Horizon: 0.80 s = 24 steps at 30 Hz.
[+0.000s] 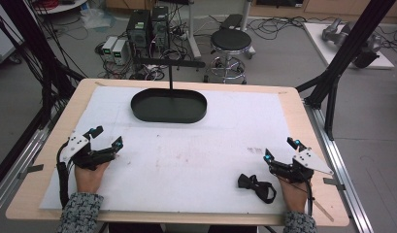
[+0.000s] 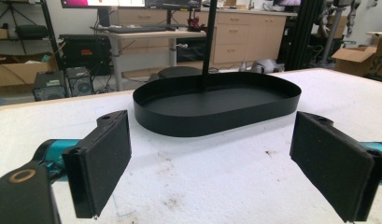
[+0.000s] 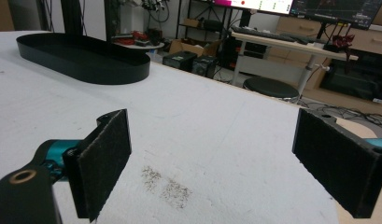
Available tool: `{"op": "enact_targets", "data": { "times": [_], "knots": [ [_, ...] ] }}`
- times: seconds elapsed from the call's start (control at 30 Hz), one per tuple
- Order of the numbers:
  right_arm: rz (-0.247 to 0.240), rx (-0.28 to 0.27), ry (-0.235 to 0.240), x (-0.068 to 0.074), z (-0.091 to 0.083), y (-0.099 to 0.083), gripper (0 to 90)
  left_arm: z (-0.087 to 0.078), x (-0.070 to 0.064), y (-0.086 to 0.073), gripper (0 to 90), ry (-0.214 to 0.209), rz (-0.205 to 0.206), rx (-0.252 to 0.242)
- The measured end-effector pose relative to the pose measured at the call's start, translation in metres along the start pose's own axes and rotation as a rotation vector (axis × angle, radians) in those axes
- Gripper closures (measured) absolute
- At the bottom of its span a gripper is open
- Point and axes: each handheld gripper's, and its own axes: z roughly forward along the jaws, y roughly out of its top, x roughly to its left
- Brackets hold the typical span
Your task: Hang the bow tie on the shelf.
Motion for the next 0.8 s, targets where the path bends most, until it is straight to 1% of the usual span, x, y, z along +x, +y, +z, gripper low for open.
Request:
{"op": "enact_targets", "data": {
  "times": [0.17,0.7,0.73,0.8],
  "knots": [
    [-0.008,0.0,0.001,0.0003,0.0002,0.0001,10.8,0.0,0.0001,-0.0001,12.7,0.001,0.004,0.003],
    [-0.006,-0.007,0.003,-0.0006,-0.0002,0.0002,10.8,0.0003,-0.0001,-0.0007,12.7,0.007,0.006,0.007],
    [0.003,-0.008,0.002,-0.0005,-0.0003,0.0003,10.8,0.0001,-0.0002,-0.0007,12.7,0.007,0.006,0.009],
    [0.002,-0.009,0.003,-0.0011,-0.0003,0.0002,10.8,-0.0001,-0.0003,-0.0007,12.7,0.007,0.006,0.006]
  ]
}}
